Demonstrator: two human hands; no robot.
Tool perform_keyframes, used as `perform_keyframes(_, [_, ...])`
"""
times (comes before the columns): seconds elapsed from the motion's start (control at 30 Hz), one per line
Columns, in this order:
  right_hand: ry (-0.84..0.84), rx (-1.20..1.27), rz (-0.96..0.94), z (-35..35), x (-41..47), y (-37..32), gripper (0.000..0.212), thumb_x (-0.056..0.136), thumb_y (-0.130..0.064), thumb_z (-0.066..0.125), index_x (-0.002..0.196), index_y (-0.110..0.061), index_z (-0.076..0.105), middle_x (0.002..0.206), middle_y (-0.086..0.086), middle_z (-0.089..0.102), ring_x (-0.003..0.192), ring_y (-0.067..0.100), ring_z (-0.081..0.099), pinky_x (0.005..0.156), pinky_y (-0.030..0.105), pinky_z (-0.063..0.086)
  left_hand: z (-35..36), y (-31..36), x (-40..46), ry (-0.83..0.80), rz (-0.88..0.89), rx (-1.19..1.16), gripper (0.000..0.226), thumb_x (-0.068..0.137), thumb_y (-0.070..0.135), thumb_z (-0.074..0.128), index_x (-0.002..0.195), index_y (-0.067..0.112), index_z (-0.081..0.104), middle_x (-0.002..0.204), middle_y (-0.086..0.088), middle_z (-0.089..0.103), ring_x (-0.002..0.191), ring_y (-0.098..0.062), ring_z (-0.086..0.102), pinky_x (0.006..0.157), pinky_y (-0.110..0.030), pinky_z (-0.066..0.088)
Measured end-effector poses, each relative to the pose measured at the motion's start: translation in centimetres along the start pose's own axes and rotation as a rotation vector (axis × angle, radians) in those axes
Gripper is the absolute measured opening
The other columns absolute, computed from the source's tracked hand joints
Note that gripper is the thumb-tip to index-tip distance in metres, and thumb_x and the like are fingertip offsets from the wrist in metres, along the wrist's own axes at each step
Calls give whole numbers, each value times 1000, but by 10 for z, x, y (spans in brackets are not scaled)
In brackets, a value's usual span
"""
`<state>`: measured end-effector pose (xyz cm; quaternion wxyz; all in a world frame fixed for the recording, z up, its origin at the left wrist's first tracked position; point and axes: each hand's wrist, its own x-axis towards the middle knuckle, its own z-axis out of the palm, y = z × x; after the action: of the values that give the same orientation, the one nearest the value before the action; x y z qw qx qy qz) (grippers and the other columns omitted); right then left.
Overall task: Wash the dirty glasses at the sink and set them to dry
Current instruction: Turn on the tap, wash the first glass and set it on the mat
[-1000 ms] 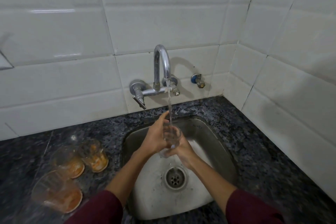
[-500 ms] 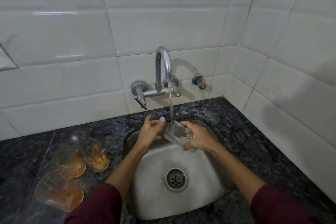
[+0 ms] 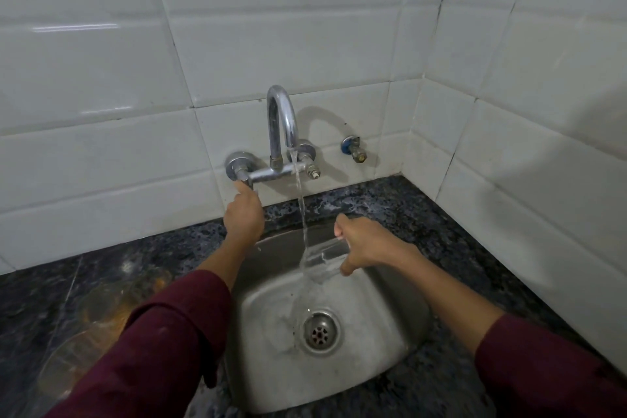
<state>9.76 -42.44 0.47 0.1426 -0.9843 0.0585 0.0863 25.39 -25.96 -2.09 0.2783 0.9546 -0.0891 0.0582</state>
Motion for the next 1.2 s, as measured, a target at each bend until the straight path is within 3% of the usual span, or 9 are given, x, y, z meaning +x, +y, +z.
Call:
perform_keyframes(0.1, [5, 10, -45, -1, -3, -1, 64, 58, -35, 83, 109, -25, 46, 110, 1, 45, 96, 22, 51, 79, 38, 49, -10, -1, -7, -44, 16, 173, 31, 101, 19, 36, 125, 0, 37, 110, -23, 62, 98, -43, 59, 75, -47, 45])
perform_keyframes(0.2, [-36, 48, -84, -3, -8, -6, 72, 60, -33, 84, 119, -28, 44, 112, 0, 44, 101, 20, 48, 83, 39, 48, -19, -5, -33, -318, 120, 319, 23, 89, 19, 59, 106, 4, 54, 108, -15, 62, 97, -33, 60, 80, -40, 49])
perform_keyframes(0.33, [9, 247, -119, 2, -16, -16, 95, 54, -27, 89, 131, -27, 34, 127, 0, 46, 113, 18, 48, 92, 34, 45, -4, -10, -88, -772, 420, -85, 97, 60, 37, 86, 142, 20, 38, 136, 3, 52, 123, -17, 51, 104, -31, 42])
perform_keyframes(0.43, [120, 605, -110, 28, -19, -19, 103, 47, -25, 91, 131, -36, 32, 124, -3, 47, 114, 16, 51, 95, 38, 49, 12, -14, -122, -603, 342, -313, 88, 57, 36, 88, 134, 20, 48, 124, 9, 60, 114, -13, 58, 95, -28, 47])
perform_keyframes(0.6, [314, 1126, 18, 92, -24, -40, 81, 58, -20, 85, 125, -34, 43, 118, -7, 59, 112, 12, 58, 94, 28, 49, 20, -29, -147, -314, 122, -522, 67, 50, 32, 84, 112, 19, 62, 101, 9, 69, 92, -5, 65, 75, -17, 51])
perform_keyframes(0.73, [357, 1077, 69, 101, -16, -69, 64, 62, -18, 84, 117, -27, 53, 106, -4, 68, 99, 12, 65, 87, 28, 53, 10, -41, -148, -316, 107, -505, 71, 56, 30, 85, 120, 17, 57, 113, 2, 68, 102, -13, 64, 81, -23, 50])
perform_keyframes(0.87, [420, 990, 42, 75, 11, -110, 59, 60, -16, 85, 108, -29, 54, 100, 1, 69, 93, 19, 66, 77, 36, 56, -35, -60, -124, -302, 187, -483, 72, 64, 24, 85, 128, 17, 52, 121, 1, 64, 104, -6, 58, 77, -3, 40])
perform_keyframes(1.03, [422, 832, -138, 36, 55, -220, 64, 57, -25, 87, 112, -17, 56, 103, 6, 68, 94, 23, 64, 85, 36, 52, -136, -135, -112, -53, 216, -566, 59, 76, 5, 65, 133, 10, 49, 127, -5, 54, 95, -14, 63, 76, -9, 50])
perform_keyframes(1.2, [175, 887, -395, 60, 102, -393, 71, 48, -33, 88, 110, -24, 55, 108, 3, 67, 97, 21, 64, 90, 43, 52, -239, -277, -135, 317, 48, -419, 38, 85, 11, 60, 123, 7, 59, 120, -8, 62, 91, -14, 65, 78, -13, 51])
